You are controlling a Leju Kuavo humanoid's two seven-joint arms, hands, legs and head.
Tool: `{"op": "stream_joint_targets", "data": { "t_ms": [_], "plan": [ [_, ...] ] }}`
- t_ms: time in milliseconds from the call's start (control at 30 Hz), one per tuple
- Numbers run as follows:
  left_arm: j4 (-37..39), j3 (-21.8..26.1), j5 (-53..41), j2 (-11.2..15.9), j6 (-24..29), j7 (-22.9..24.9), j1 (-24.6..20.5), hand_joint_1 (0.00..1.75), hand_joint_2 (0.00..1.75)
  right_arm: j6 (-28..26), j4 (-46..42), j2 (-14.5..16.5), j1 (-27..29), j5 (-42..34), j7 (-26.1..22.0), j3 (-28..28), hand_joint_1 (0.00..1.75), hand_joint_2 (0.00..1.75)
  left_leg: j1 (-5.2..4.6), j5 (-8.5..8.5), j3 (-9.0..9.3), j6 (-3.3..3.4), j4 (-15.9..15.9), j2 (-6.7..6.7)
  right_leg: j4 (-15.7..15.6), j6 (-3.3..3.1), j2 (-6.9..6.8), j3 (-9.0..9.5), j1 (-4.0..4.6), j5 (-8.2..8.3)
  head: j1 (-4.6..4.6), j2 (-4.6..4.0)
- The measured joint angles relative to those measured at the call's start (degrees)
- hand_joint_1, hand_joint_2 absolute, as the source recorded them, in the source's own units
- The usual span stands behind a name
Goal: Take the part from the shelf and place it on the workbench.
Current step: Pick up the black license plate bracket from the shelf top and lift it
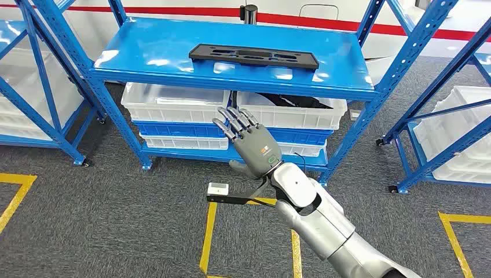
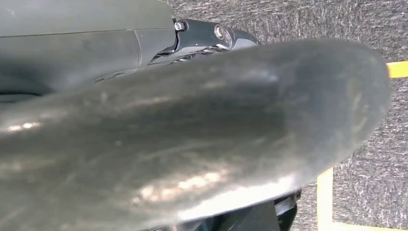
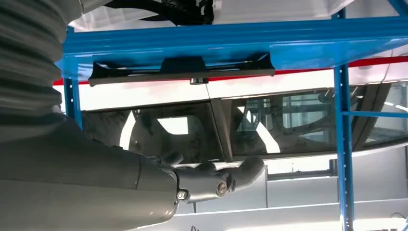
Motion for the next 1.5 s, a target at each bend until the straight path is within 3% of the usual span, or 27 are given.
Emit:
{"op": "stream_joint_targets", "data": {
  "t_ms": [100,133,200,233,300,400,467,567,600,633,667,733,767,833,933,1000,1100,1133,1167,1233,1267,1333,1400,1500],
  "plan": [
    [0.0,0.0,0.0,0.0,0.0,0.0,0.0,0.0,0.0,0.0,0.2,-0.1,0.3,0.0,0.0,0.0,0.0,1.75,0.03,-0.07,0.01,-0.08,0.0,0.01,5.7,0.37,-0.01,-3.58,-0.15,-1.03,-0.04,0.0],
    [0.0,0.0,0.0,0.0,0.0,0.0,0.0,0.0,0.0,0.0,0.2,-0.2,0.4,0.0,0.0,0.0,0.0,1.75,0.08,-0.16,0.1,-0.19,0.0,-0.01,5.5,0.85,-0.01,-3.94,-0.23,-0.24,-0.04,0.0],
    [0.0,0.0,-0.2,-0.1,0.0,0.0,0.0,0.0,0.0,-0.1,0.3,-0.3,0.4,0.1,0.1,-0.1,0.0,1.75,0.26,-0.49,0.5,-0.65,0.1,-0.11,-1.5,2.06,-0.13,-1.27,-0.43,3.63,-0.02,0.0],
    [0.0,0.0,-0.4,-0.1,0.0,0.1,0.0,0.0,0.0,-0.3,0.3,-0.3,0.4,0.3,0.1,-0.1,0.0,1.75,0.21,-0.71,0.67,-1.01,0.1,-0.15,-5.8,2.29,-0.23,0.66,-0.42,5.32,0.0,0.0],
    [0.0,0.0,-0.8,-0.1,0.0,0.1,-0.1,0.0,0.0,-0.8,0.3,-0.3,0.4,0.9,0.4,-0.3,0.0,1.75,0.0,-1.02,0.71,-1.76,0.2,-0.21,-10.6,1.52,-0.22,2.86,-0.29,6.89,-0.03,0.0],
    [0.0,0.1,-1.2,-0.2,0.0,0.2,-0.1,0.0,0.0,-1.4,0.4,-0.3,0.5,1.6,1.0,-0.9,0.0,1.75,0.15,-1.27,0.52,-2.77,0.2,-0.2,-10.9,-0.35,0.04,2.98,-0.16,6.81,-0.03,0.0],
    [0.0,0.1,-1.3,-0.3,0.1,0.2,-0.1,0.0,0.0,-1.7,0.4,-0.2,0.5,1.7,1.2,-1.3,0.0,1.75,0.38,-2.78,-0.64,-3.35,2.8,-0.23,-11.0,-1.32,0.1,3.44,-0.46,6.55,-0.12,0.0],
    [0.0,0.1,-1.3,-0.4,0.1,0.2,-0.1,0.0,0.0,-1.7,0.6,0.0,0.6,1.9,1.4,-1.4,0.0,1.75,0.46,-7.09,-6.59,-3.74,13.8,-0.31,-11.1,-2.23,0.12,4.14,-0.37,5.96,-0.2,0.0],
    [0.0,0.1,-1.3,-0.4,0.1,0.1,0.0,0.0,0.0,-1.7,0.7,0.1,0.7,1.9,1.4,-1.4,0.0,1.75,0.46,-7.44,-8.49,-3.77,16.5,-0.32,-11.1,-2.37,0.19,4.35,-0.29,5.77,-0.2,0.0],
    [0.0,0.2,-1.3,-0.4,0.1,0.1,0.0,0.0,0.0,-1.7,0.8,0.1,0.8,2.0,1.5,-1.4,0.0,1.75,0.47,-6.62,-9.46,-3.75,17.2,-0.32,-11.1,-2.42,0.29,4.63,-0.24,5.56,-0.2,0.0],
    [0.0,0.2,-1.3,-0.4,0.1,0.0,0.0,0.0,0.0,-1.7,0.9,0.2,1.0,2.0,1.6,-1.4,0.0,1.75,0.49,-4.65,-9.22,-3.67,15.5,-0.31,-11.1,-2.37,0.43,5.02,-0.24,5.3,-0.21,0.0],
    [0.0,0.3,-1.3,-0.4,0.1,-0.4,0.1,0.0,0.0,-1.7,1.0,0.4,1.1,2.0,1.6,-1.5,0.0,1.75,0.58,0.07,-6.32,-3.49,8.1,-0.37,-11.1,-1.99,0.64,5.87,-0.22,4.65,-0.2,0.0],
    [0.1,0.3,-1.3,-0.5,0.1,-0.5,0.1,0.0,0.0,-1.7,1.0,0.5,1.1,2.0,1.6,-1.6,0.0,1.75,0.57,1.32,-4.69,-3.41,4.8,-0.47,-11.0,-1.71,0.72,6.12,-0.06,4.33,-0.22,0.0],
    [0.1,0.3,-1.3,-0.5,0.1,-0.7,0.0,0.0,0.0,-1.8,1.1,0.6,1.1,2.0,1.7,-1.8,0.0,1.75,0.43,1.37,-3.31,-3.06,1.9,-0.71,-10.9,-1.05,0.79,6.09,0.25,4.15,-0.22,0.0],
    [0.1,0.3,-1.4,-0.6,0.2,-0.8,0.0,0.0,0.0,-1.9,1.2,0.7,1.3,2.1,1.8,-2.3,0.0,1.75,0.41,1.02,-2.92,-2.03,1.4,-0.89,-10.3,-0.22,0.72,5.64,0.25,3.97,-0.05,0.0],
    [0.1,0.4,-1.4,-0.5,0.3,-0.8,0.0,0.0,0.0,-2.0,1.2,0.7,1.2,2.1,1.8,-2.5,0.0,1.75,0.53,0.86,-2.43,-1.41,1.2,-0.92,-6.1,-0.14,0.56,3.2,0.19,2.43,0.01,0.0],
    [0.1,0.6,-1.0,-0.5,0.5,-0.5,0.0,0.0,0.0,-2.1,1.4,0.7,1.5,2.1,1.9,-2.5,0.0,1.75,0.39,0.4,-2.07,-0.85,1.1,-0.93,5.2,-0.49,0.5,-3.97,0.21,-0.93,0.03,0.0],
    [0.1,0.9,-0.7,-0.6,0.5,0.0,0.0,0.0,0.0,-2.1,1.5,0.7,1.7,2.1,2.0,-2.5,0.0,1.75,0.33,0.17,-1.83,-0.76,1.1,-0.95,6.7,-0.33,0.5,-5.5,0.22,-0.89,0.04,0.0],
    [0.1,1.3,-0.3,-0.6,0.6,0.6,0.0,0.0,0.0,-2.1,1.6,0.7,1.9,2.2,2.2,-2.6,0.0,1.75,0.27,-0.09,-1.47,-0.74,1.1,-0.98,5.9,0.01,0.5,-5.87,0.24,0.16,0.04,0.0],
    [0.1,2.0,-0.1,-0.7,0.6,1.7,0.0,0.0,0.0,-2.2,1.7,0.8,2.0,2.4,2.4,-2.7,0.0,1.75,0.2,-0.74,-0.57,-0.84,1.1,-1.03,-1.7,0.68,0.4,-3.48,0.45,4.62,0.07,0.0],
    [0.1,2.1,-0.1,-0.8,0.6,2.0,0.0,0.0,0.0,-2.2,1.8,0.8,2.0,2.4,2.4,-2.8,0.0,1.75,0.11,-1.08,-0.16,-1.0,1.1,-1.06,-5.9,0.45,0.27,-2.01,0.66,6.48,0.01,0.0],
    [0.2,2.5,-0.1,-1.0,0.6,2.3,0.0,0.0,0.0,-2.3,1.8,0.9,2.0,2.5,2.5,-2.9,0.0,1.75,-0.02,-1.6,0.2,-1.51,0.9,-1.08,-10.5,-0.79,0.03,-0.23,1.17,7.98,-0.01,0.0],
    [0.2,2.9,-0.1,-1.0,0.7,2.5,0.0,0.0,0.0,-2.4,1.9,1.0,2.1,2.5,2.6,-2.9,0.0,1.75,-0.12,-1.5,0.52,-2.18,1.0,-1.0,-11.1,-2.03,0.04,0.47,1.18,8.03,-0.01,0.0],
    [0.2,3.2,-0.1,-1.0,0.8,2.9,0.0,0.0,0.0,-2.4,1.9,1.3,2.0,2.6,2.6,-3.0,0.0,1.75,-0.02,-2.99,-0.22,-3.06,4.3,-0.79,-11.8,-3.06,0.13,2.41,0.45,8.34,-0.22,0.0]
  ]
}}
